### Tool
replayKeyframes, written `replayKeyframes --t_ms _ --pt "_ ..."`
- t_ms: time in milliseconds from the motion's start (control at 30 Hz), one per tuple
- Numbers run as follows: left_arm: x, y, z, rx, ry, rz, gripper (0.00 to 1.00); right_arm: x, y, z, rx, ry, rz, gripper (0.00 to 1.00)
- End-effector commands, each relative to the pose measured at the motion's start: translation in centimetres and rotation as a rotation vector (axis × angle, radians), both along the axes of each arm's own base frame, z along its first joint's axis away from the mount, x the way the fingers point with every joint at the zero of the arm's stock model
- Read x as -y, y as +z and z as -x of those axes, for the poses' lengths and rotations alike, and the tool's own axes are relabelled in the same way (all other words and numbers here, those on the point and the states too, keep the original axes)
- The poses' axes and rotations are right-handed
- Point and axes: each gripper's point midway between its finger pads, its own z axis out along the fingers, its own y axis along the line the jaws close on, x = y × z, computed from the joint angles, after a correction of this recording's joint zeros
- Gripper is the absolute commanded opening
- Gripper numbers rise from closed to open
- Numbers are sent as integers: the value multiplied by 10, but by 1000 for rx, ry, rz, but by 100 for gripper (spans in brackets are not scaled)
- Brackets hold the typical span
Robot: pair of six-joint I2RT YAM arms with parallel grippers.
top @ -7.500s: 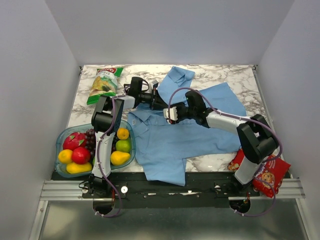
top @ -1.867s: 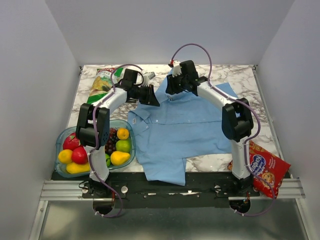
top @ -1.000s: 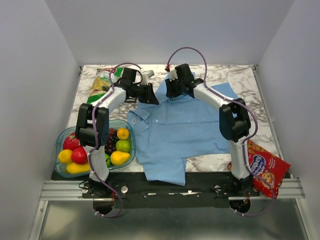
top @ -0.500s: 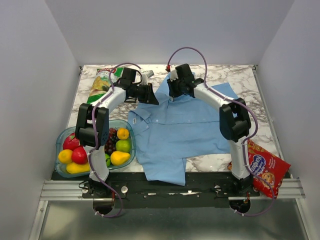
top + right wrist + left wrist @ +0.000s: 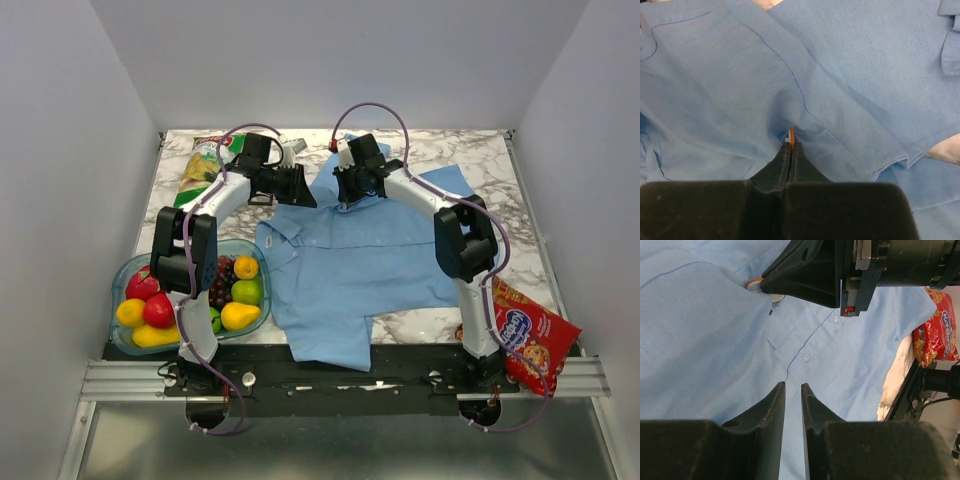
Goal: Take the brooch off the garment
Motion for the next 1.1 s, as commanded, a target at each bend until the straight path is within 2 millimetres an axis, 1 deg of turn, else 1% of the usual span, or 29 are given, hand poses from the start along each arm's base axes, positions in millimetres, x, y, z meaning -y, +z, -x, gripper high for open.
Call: replayKeyframes --t_ms 0,33,67,100,133,167,200,233,267,300,333,367,400,467,500,533,567,600,633,700,733,767,800,867,900,933,1000,1067 --pt "-3 3 -9 18 19 -18 29 -8 -1 5 -16 28 -13 1" --pt "-3 5 -12 26 19 -16 30 -10 3 3 -8 32 -24 0" --pt "-2 5 -14 29 20 -16 32 -15 12 1 6 40 -50 1" --pt "-1 2 -18 22 20 -18 33 -17 20 -1 16 34 -72 0" --pt "2 13 -28 54 18 -7 34 -18 26 -2 24 30 -90 1" --pt "2 15 -35 67 20 -11 35 -20 27 -4 52 26 -122 0" --pt "3 6 -43 55 25 -27 35 -26 47 -2 81 23 -185 0" --pt "4 20 -60 109 36 -30 35 -29 55 -3 115 26 -222 0" --pt "-1 19 -75 139 78 -76 35 -35 72 -10 197 31 -285 0" --pt "-5 5 -85 139 102 -124 36 -35 64 -3 183 30 -301 0" --pt "-10 13 -101 189 146 -168 36 -36 76 -6 224 22 -327 0" --pt "-20 8 -113 209 209 -238 37 -36 81 -9 244 3 -338 1" --pt "-33 -3 -125 217 284 -318 37 -33 83 -14 245 -50 -343 0" --pt "-43 -9 -133 212 344 -361 38 -30 87 -18 257 -85 -350 0" --pt "-43 -16 -132 198 344 -364 39 -29 91 -20 269 -101 -356 0" --pt "-39 -23 -127 172 327 -347 40 -28 89 -19 273 -105 -358 0" --pt "-34 -28 -123 153 304 -328 40 -28 96 -22 298 -105 -372 1" --pt "-28 -33 -120 135 285 -302 40 -27 97 -23 307 -119 -375 0" --pt "-20 -41 -109 83 257 -258 40 -25 98 -24 311 -134 -379 0" --pt "-6 -44 -99 56 211 -210 40 -26 102 -26 323 -150 -396 0" --pt "4 -46 -87 31 162 -175 40 -27 104 -26 328 -149 -402 0" --pt "15 -46 -78 17 125 -148 40 -29 103 -26 327 -145 -408 0" --pt "21 -41 -74 17 103 -114 40 -30 104 -26 324 -143 -418 0" --pt "32 -41 -58 -34 62 -59 40 -31 106 -28 326 -150 -429 0" --pt "37 -35 -53 -31 46 -39 40 -32 102 -29 316 -158 -431 0" --pt "39 -38 -46 -52 35 -28 40 -32 103 -29 315 -162 -434 0" --pt "45 -28 -37 -81 13 29 40 -34 104 -31 311 -170 -449 0" --pt "48 -26 -28 -109 -2 62 40 -35 102 -30 300 -170 -453 1"
